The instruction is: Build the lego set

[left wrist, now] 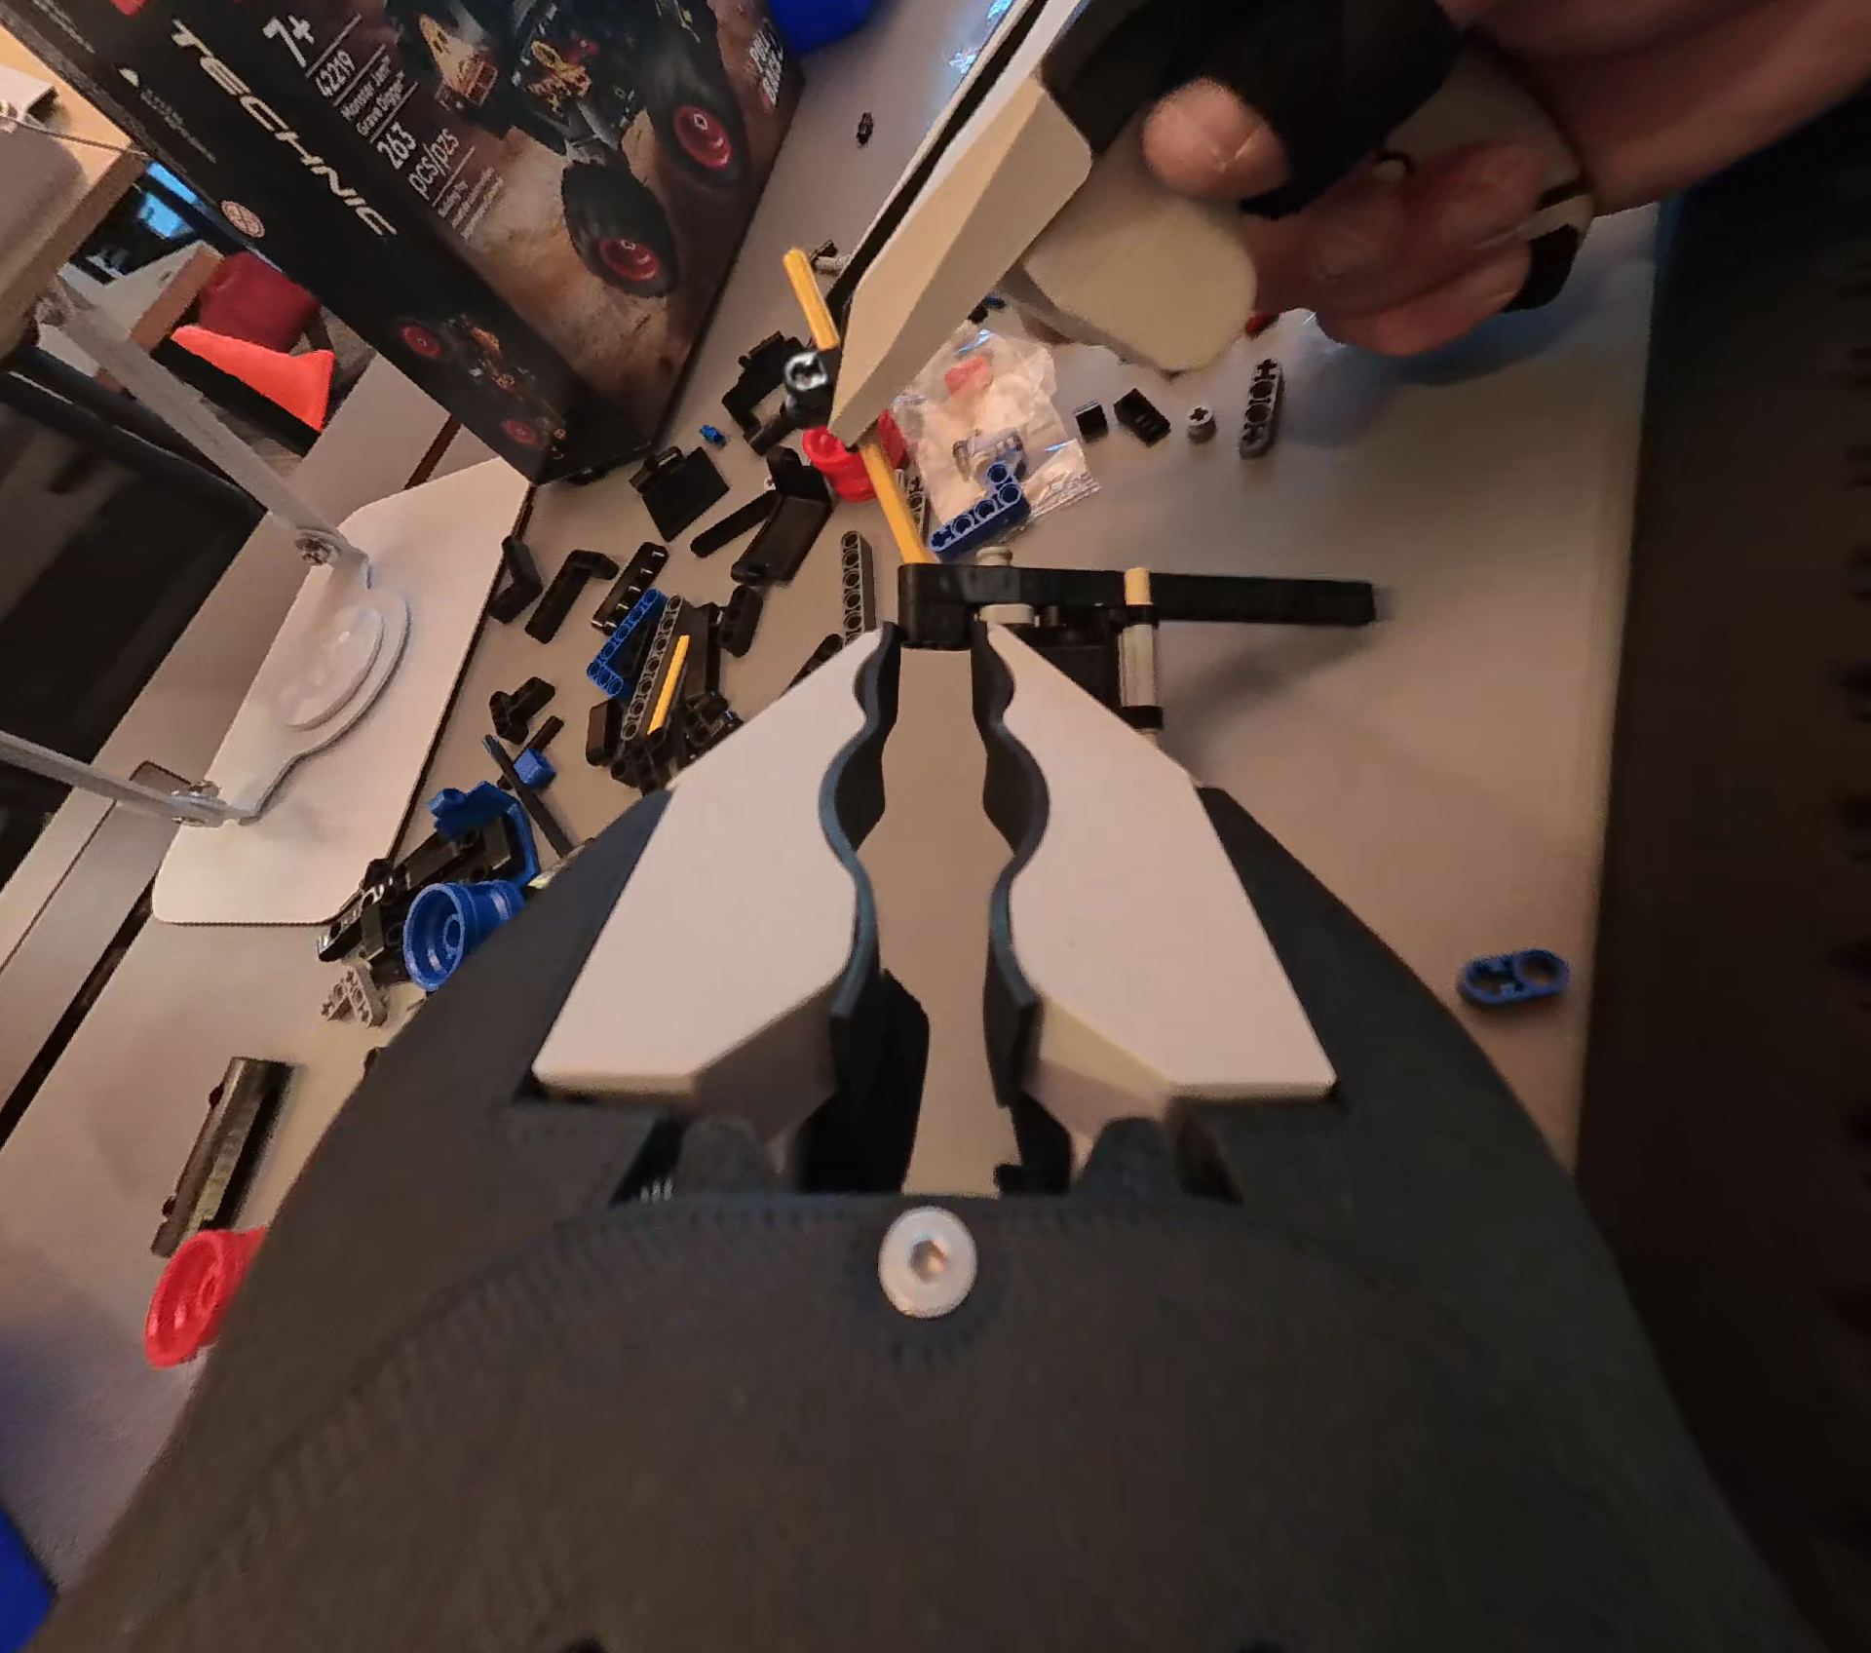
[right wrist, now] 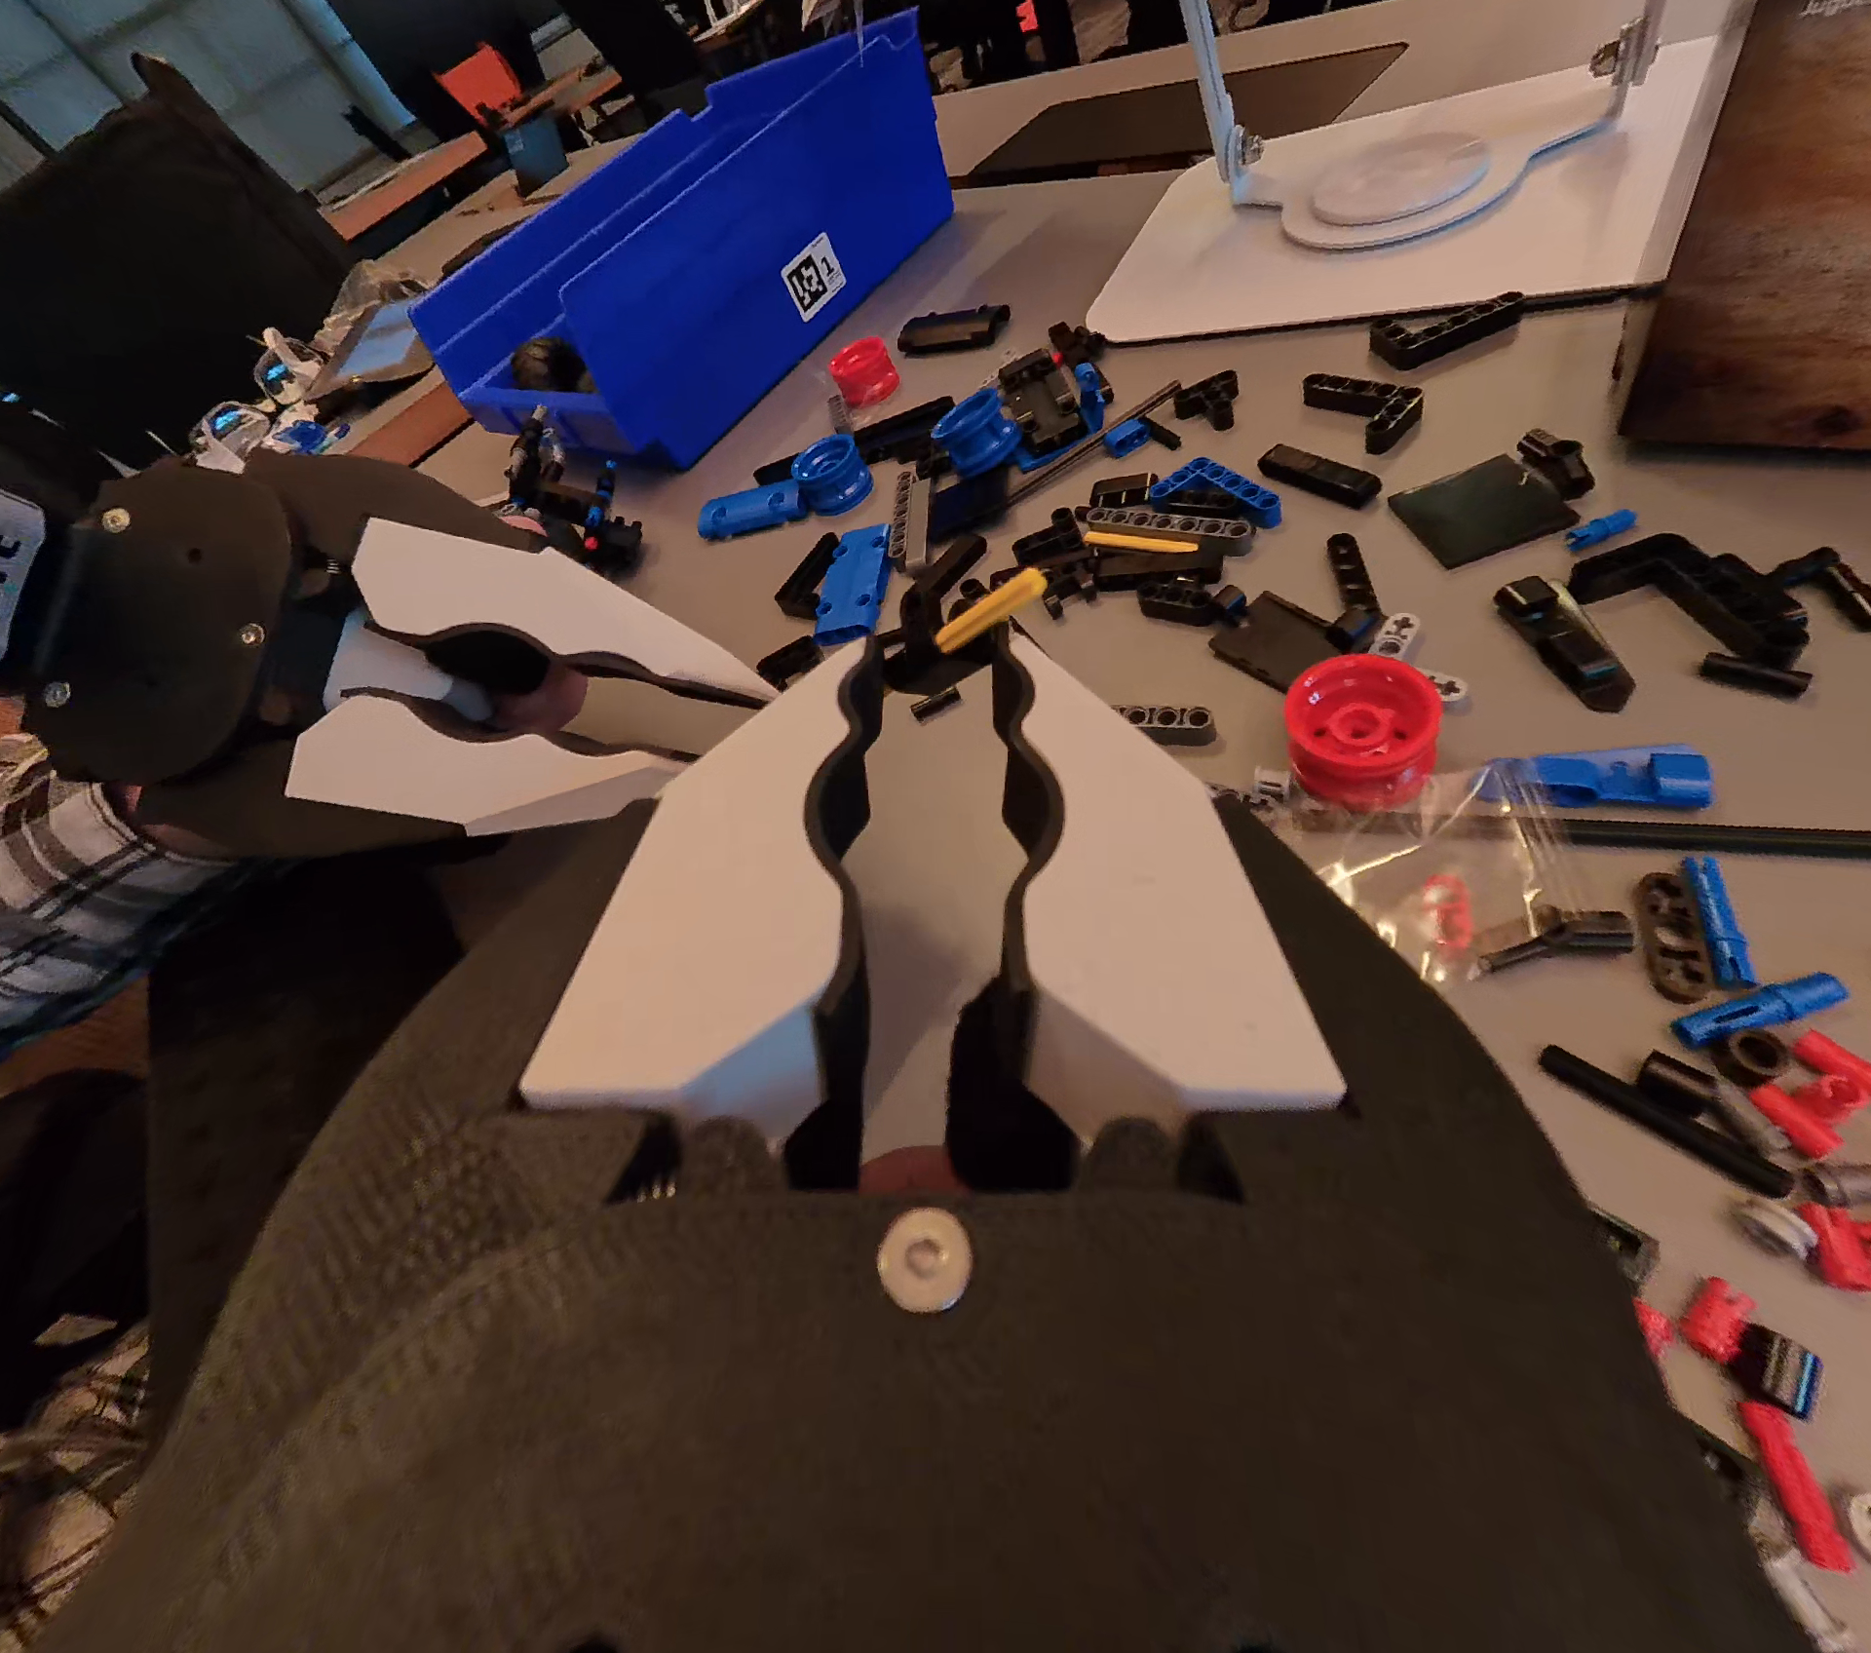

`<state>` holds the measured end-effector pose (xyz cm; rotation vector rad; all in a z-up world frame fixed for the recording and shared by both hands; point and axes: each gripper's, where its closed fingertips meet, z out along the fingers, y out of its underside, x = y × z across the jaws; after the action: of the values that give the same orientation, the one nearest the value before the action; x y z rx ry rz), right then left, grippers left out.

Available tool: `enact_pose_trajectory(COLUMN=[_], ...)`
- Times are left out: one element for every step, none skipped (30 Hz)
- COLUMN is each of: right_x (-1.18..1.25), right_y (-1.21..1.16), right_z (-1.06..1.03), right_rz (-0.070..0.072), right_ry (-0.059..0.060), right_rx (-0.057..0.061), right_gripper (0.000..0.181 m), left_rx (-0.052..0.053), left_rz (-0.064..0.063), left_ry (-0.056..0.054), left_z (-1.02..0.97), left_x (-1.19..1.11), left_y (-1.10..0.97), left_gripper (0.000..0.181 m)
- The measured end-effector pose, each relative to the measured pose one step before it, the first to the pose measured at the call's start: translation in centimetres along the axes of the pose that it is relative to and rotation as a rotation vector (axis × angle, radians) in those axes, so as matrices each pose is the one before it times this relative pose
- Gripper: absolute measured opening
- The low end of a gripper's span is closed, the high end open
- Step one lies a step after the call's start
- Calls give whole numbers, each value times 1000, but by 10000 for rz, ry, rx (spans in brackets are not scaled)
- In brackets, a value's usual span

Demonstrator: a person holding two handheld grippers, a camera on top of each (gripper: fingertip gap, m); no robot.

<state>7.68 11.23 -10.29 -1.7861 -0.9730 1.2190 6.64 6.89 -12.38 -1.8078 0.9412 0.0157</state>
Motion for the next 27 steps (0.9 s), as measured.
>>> enact_pose_trajectory(right_x=[12,34,24,6,-27,-85,-106,-71,-57,-120,-222,-164,-29,48,207,145,1,98,312,270,166,160,186,133,90,39,95], right_y=[7,-31,-53,-47,-82,-131,-56,-38,-42,32,139,114,58,161,243,25,-123,-60,47,-38,-84,-21,167,245,136,116,156], right_z=[12,12,-4,3,-22,-25,13,18,16,14,51,72,62,80,60,-40,-97,-69,-46,-48,-70,-45,11,51,55,54,68], right_rz=[-1,20,42,41,-3,-20,-13,15,90,122,136,159,128,-14,-127,-68,80,57,-52,-20,69,24,-14,19,33,-52,-122], right_ry=[7,13,11,-3,3,-8,-12,-29,-61,-122,-183,-142,-57,18,126,64,-64,2,149,100,4,20,45,17,20,40,103], right_rx=[0,31,50,34,58,90,41,44,44,-16,-55,-20,3,-87,-161,-15,83,37,-40,3,39,3,-104,-135,-69,-71,-106], right_gripper=[20,20,20,20,20,20,20,20,20,20,20,20,20,20,20,20,20,20,20,20,20,20,20,20,20,20,20], left_rx=[37,72,64,19,26,12,-28,-18,29,80,145,43,30,-99,-203,-32,55,-25,-253,-490,-417,-229,-344,-542,-402,40,-94], left_rz=[53,32,2,-13,-19,-17,10,27,-11,-56,-72,-87,-65,-11,56,56,-121,-249,-211,-236,-282,-186,-75,62,274,150,-100], left_ry=[-44,-45,-78,-46,-6,24,-2,-8,-23,-40,-33,50,78,43,112,17,61,182,242,449,442,278,430,334,-122,-68,243], left_z=[-56,-79,-67,-32,-7,9,25,9,-45,-112,-124,-43,16,105,145,38,-62,12,239,474,554,443,399,477,439,219,152], left_x=[-26,-37,-100,-60,28,82,34,25,-35,-103,-126,-11,107,95,188,19,-56,-24,-7,233,227,96,476,389,-285,-297,10], left_y=[-108,-181,-136,-63,-61,-25,54,72,-12,-89,-204,-61,-17,196,393,182,-57,-11,426,926,851,438,403,650,534,-108,-1], left_gripper=[12,12,12,12,12,12,12,12,11,0,0,0,0,0,0,0,0,6,12,15,20,22,25,32,36,33,33])
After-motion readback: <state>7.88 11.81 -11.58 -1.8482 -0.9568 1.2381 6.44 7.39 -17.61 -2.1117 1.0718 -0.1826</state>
